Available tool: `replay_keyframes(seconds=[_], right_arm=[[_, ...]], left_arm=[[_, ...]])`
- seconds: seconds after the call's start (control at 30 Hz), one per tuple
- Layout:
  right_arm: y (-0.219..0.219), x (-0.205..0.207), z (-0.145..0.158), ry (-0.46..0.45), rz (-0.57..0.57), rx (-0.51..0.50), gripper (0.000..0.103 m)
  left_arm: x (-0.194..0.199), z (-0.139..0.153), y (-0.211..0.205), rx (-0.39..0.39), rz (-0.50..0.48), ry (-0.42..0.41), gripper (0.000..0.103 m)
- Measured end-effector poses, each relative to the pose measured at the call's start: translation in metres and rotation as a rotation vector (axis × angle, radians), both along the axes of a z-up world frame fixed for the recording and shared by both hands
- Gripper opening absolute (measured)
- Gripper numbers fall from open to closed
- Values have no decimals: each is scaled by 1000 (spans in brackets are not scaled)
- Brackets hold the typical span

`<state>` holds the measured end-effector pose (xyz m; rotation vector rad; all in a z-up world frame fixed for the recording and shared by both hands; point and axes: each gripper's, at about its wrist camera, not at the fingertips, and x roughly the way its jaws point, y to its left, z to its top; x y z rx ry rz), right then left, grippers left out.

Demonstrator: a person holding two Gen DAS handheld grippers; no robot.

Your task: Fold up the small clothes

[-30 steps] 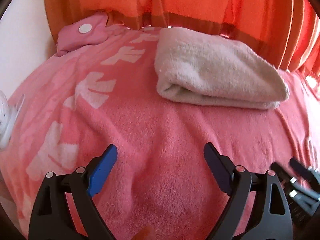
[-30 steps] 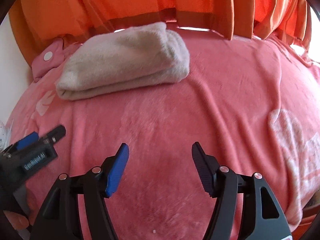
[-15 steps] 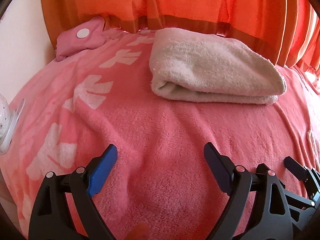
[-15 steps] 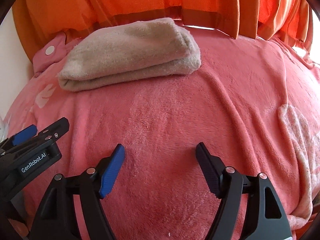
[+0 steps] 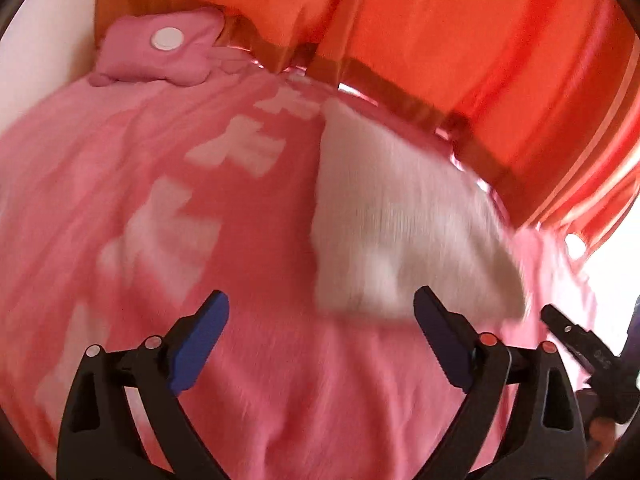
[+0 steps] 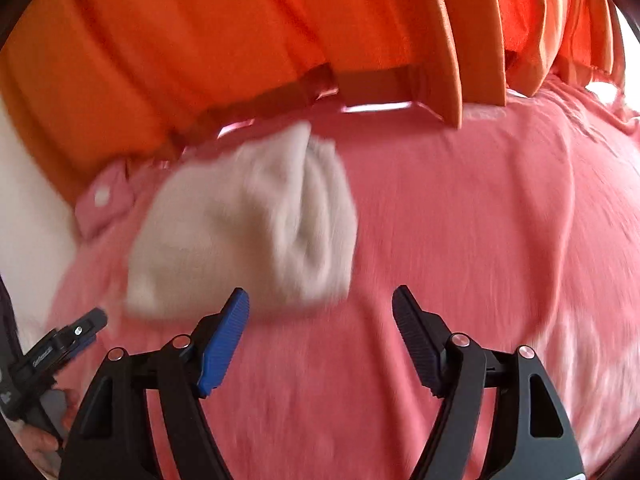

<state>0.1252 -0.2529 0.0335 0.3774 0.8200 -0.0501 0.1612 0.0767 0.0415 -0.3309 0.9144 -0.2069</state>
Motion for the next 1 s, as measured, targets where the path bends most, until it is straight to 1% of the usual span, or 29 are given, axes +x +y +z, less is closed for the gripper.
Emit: replay_keyframes(seconds=[0.07, 0.13, 0.2, 0.23, 0.27, 0.37, 0.43, 0.47, 0.5, 0.53, 0.6, 0.63, 0.7, 0.77, 0.8, 0.9, 0.93, 1.0], right_arm=[[-10, 33, -8, 37, 9, 39, 75], [-11, 53, -23, 88, 12, 46, 75], [-12, 63, -32, 107, 25, 78, 75], [-9, 63, -33, 97, 34, 97, 75], [-7, 59, -32, 85, 35, 100, 75], [1, 40, -32, 66, 47, 120, 75], [8, 30, -35, 58, 51, 127, 66], [12, 30, -35, 62, 61, 113, 51], [18, 33, -35, 73, 80, 91, 31], [29, 40, -33, 82, 108, 50, 20], [47, 55, -24, 85, 134, -28, 16], [56, 61, -15, 74, 150, -37, 16], [84, 69, 11, 20, 208, -46, 15], [136, 72, 47, -58, 312, -99, 14], [174, 73, 64, -92, 390, -128, 14], [251, 76, 78, -109, 554, -143, 14], [283, 76, 77, -110, 620, -162, 14], [331, 77, 65, -84, 720, -199, 13]], left_arm=[[32, -1, -3, -20, 1, 25, 93], [58, -8, -9, -43, -27, 55, 93], [79, -20, -17, -32, -31, 109, 93], [82, -23, -19, -36, -33, 112, 93], [81, -23, -20, -50, -30, 93, 93], [64, -19, -18, -60, -35, 52, 93], [46, -17, -14, -74, -48, 26, 93], [37, -16, -11, -68, -42, 22, 93], [30, -15, -8, -64, -35, 19, 93], [23, -14, -5, -63, -31, 18, 93], [5, -9, 6, -37, -8, 6, 93], [-1, -6, 12, -29, 0, -1, 93], [-19, 4, 28, 3, 33, -33, 93], [-37, 12, 45, 37, 70, -62, 93], [-43, 15, 53, 54, 90, -67, 93], [-63, 19, 80, 94, 149, -67, 93], [-68, 19, 89, 99, 167, -62, 93], [-82, 18, 108, 113, 209, -49, 93]])
